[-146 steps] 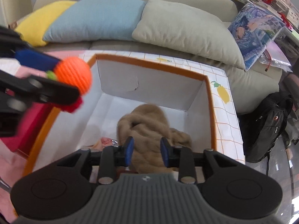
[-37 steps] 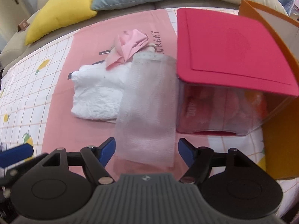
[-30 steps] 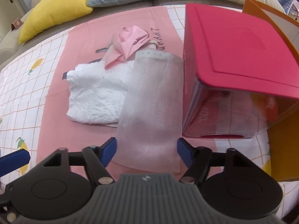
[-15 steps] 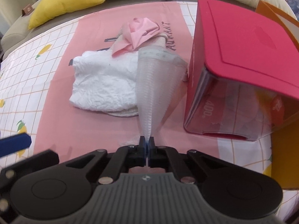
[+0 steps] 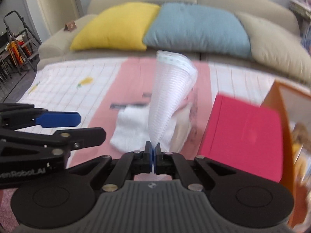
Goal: Organize soft objects
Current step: 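Grasp the clear mesh bag with the right tool, then grasp the pink cloth with the left tool while the right tool holds the mesh bag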
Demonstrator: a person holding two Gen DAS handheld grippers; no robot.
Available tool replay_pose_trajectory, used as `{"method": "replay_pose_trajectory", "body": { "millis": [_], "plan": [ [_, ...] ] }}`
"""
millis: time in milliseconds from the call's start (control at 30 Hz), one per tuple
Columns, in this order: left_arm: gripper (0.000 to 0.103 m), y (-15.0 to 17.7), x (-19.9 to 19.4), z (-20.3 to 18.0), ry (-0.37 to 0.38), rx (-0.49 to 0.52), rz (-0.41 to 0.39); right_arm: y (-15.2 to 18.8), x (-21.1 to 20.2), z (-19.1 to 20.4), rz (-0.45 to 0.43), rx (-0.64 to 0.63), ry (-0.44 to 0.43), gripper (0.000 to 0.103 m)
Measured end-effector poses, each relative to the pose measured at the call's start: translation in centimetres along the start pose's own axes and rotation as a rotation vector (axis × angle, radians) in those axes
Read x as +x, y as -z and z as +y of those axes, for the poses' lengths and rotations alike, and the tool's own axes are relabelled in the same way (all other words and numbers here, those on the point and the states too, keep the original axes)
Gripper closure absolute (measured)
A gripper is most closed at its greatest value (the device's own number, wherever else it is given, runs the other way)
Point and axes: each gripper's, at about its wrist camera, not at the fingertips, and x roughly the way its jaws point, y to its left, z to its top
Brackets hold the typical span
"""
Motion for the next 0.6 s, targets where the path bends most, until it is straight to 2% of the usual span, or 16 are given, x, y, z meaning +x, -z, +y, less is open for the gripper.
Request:
{"method": "replay_pose_trajectory", "body": {
  "millis": [100, 233, 333, 600],
  "plan": [
    [0.044, -1.9, 1.4, -0.3, -0.036, 0.025, 0.005, -1.8, 0.2, -1.1, -0.036, -0.052, 0.042, 0.103],
    [0.044, -4.0, 4.7, 0.1, 0.016, 0.008, 0.020, -3.9, 1.2, -3.3, -0.039, -0.075, 0.050, 0.103],
    [0.044, -4.7, 7.5, 0.0, 0.024, 0.031, 0.024, -5.1, 2.3, -4.1, -0.016, -0.096, 0.045, 0.103],
    [0.045, -4.8, 14.7, 0.8, 0.021, 0.053, 0.156, -6.2, 4.0, -4.9, -0.004, -0.110, -0.010, 0.103]
  ]
}}
